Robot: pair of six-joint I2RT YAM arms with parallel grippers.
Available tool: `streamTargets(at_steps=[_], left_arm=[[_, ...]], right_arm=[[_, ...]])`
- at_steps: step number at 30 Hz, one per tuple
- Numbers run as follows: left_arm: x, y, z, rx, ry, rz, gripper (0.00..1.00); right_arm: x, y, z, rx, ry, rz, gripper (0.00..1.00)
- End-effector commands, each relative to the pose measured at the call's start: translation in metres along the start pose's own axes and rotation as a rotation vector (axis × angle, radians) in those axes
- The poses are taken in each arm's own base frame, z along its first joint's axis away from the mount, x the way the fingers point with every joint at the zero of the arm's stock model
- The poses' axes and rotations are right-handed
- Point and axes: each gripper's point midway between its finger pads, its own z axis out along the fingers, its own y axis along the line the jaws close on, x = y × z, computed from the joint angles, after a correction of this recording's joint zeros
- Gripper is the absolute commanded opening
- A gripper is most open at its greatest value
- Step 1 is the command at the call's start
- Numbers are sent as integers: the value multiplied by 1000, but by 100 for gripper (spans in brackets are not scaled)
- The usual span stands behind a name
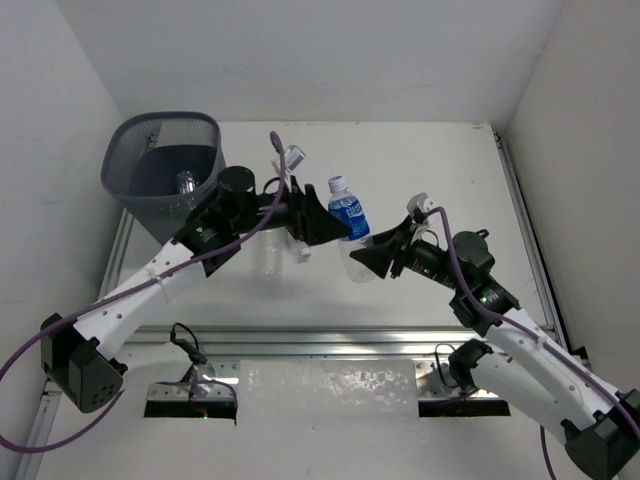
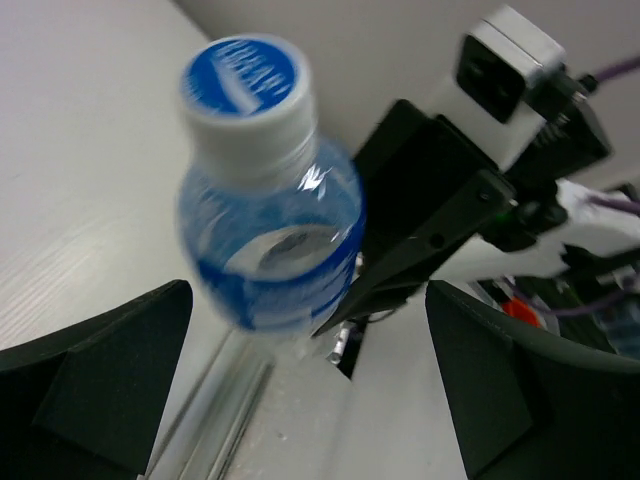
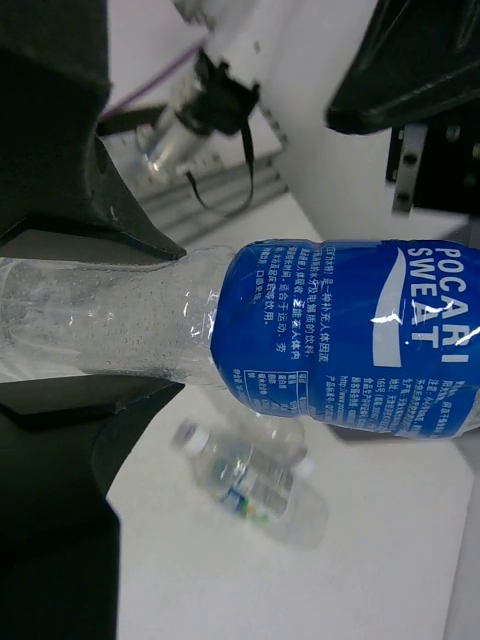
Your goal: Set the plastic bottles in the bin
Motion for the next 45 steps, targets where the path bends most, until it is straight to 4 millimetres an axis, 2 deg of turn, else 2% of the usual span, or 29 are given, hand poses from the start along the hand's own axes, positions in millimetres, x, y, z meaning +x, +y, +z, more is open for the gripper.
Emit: streamTargets(at_steps=[1, 4, 6, 7, 8, 9, 10, 11, 12, 14, 15, 17, 18, 23, 25, 28, 29, 30, 31, 32, 33, 34, 35, 36, 40, 41, 42, 44, 45], left_arm=[[-9, -60, 9, 263, -22, 109, 100], [-1, -74, 12, 342, 4, 112, 97], [0, -79, 14, 367, 8, 113, 61], [-4, -83, 14, 365, 5, 118, 16], [-6, -81, 17, 345, 2, 117, 4], [-16, -75, 19, 278, -19, 122, 0], [-23, -71, 18, 234, -43, 131, 0], [-33, -69, 16, 187, -74, 141, 0], [-54, -51, 11, 17, -141, 138, 0], [-85, -25, -6, -225, -248, 141, 0], [-117, 4, -38, -497, -378, 123, 0], [-145, 32, -86, -772, -507, 107, 0], [-162, 45, -129, -970, -595, 100, 0], [-208, 97, -258, -1307, -783, 32, 2], [-214, 114, -292, -1418, -810, 21, 9], [-218, 148, -306, -1494, -771, -8, 39], [-217, 167, -308, -1508, -747, -36, 81], [-216, 176, -308, -1518, -738, -56, 99], [-215, 183, -310, -1524, -734, -72, 99], [-213, 192, -304, -1511, -706, -85, 99], [-213, 195, -302, -1505, -700, -92, 99], [-211, 197, -300, -1495, -699, -99, 100], [-211, 195, -298, -1482, -700, -99, 100], [-210, 192, -298, -1473, -700, -97, 100], [-201, 166, -289, -1371, -670, -61, 100], [-198, 162, -285, -1338, -661, -54, 100], [-194, 157, -283, -1312, -652, -41, 100], [-182, 144, -275, -1241, -639, -19, 100], [-179, 138, -273, -1221, -640, -14, 100]], right_arm=[[-25, 50, -8, -241, -48, 4, 15], [-41, 66, -11, -306, -52, 15, 17], [-49, 76, -14, -353, -65, 13, 22], [-52, 80, -15, -374, -70, 13, 35], [-57, 83, -17, -387, -90, 4, 44], [-57, 85, -19, -392, -96, 6, 76], [-58, 85, -21, -393, -109, -4, 93], [-57, 86, -25, -393, -117, -13, 99], [-49, 78, -24, -346, -90, -3, 99], [-47, 54, -22, -197, -81, -9, 99], [-49, 26, -19, -34, -97, 8, 99], [-29, 1, -21, 104, -22, 31, 99], [-16, -13, -23, 175, 25, 52, 99], [9, -30, -7, 224, 146, 96, 99], [28, -42, 9, 251, 224, 127, 99], [33, -55, 31, 277, 279, 150, 99], [54, -69, 41, 315, 350, 175, 99], [45, -72, 54, 321, 349, 177, 99], [49, -76, 62, 326, 375, 189, 99], [76, -88, 73, 350, 459, 219, 99], [67, -89, 89, 343, 453, 219, 99], [75, -92, 98, 355, 474, 217, 99], [103, -102, 108, 381, 552, 222, 99], [94, -100, 128, 367, 539, 200, 99], [131, -120, 171, 406, 666, 143, 99], [118, -121, 191, 402, 639, 122, 99], [143, -129, 197, 414, 696, 107, 99], [145, -132, 211, 421, 708, 84, 99], [161, -137, 212, 429, 742, 73, 99]])
